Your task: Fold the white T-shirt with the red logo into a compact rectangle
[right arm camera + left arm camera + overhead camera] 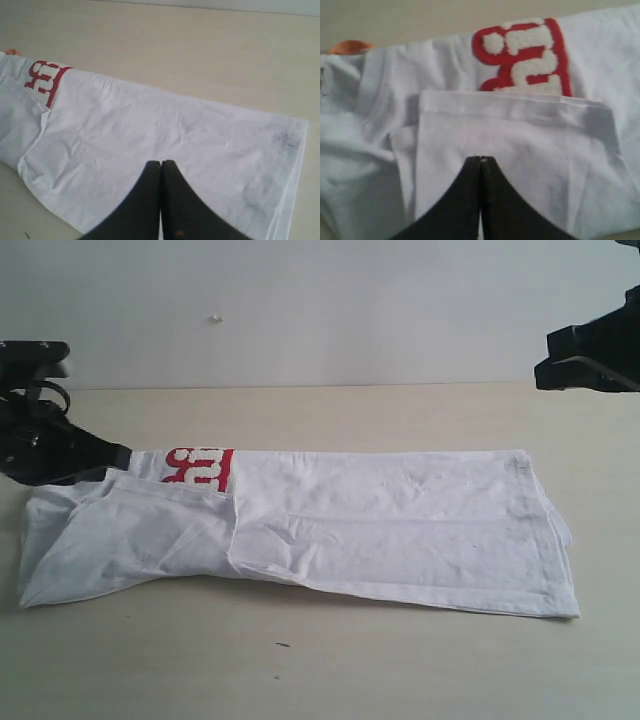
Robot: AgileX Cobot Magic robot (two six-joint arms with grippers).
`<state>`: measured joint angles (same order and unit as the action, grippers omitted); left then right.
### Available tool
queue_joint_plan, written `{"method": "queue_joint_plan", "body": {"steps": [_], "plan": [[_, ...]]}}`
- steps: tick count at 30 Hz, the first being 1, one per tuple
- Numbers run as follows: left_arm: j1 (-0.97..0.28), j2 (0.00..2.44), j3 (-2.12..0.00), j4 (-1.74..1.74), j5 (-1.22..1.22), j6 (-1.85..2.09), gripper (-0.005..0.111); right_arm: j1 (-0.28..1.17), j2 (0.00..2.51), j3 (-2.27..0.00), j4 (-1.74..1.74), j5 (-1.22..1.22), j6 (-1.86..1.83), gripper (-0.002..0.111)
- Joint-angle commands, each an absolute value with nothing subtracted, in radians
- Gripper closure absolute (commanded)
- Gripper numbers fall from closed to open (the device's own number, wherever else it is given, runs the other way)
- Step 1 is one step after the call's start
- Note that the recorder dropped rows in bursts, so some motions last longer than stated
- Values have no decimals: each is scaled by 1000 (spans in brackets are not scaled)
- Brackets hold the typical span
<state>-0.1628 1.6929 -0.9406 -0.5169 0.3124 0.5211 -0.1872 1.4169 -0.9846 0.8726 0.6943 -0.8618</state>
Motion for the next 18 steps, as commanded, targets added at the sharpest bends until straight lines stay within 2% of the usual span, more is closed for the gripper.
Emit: {"method": "queue_joint_plan", "body": {"steps": [1,4,6,12,18], "plan": [[-65,1725,-933,-566,335,515,90,-186,1410,-984,882,690,-870,108],[-1,1747,-933,-621,345,515,66,-186,1410,-984,882,686,-870,108],[34,1760,-933,-655,345,520,58,-186,1410,-984,882,686,-870,108],[126,1818,-933,-696,327,522,58,-186,1410,-984,882,682,-870,108],[136,1890,-936,-864,327,695,58,-186,1410,-984,882,678,-870,108]]}}
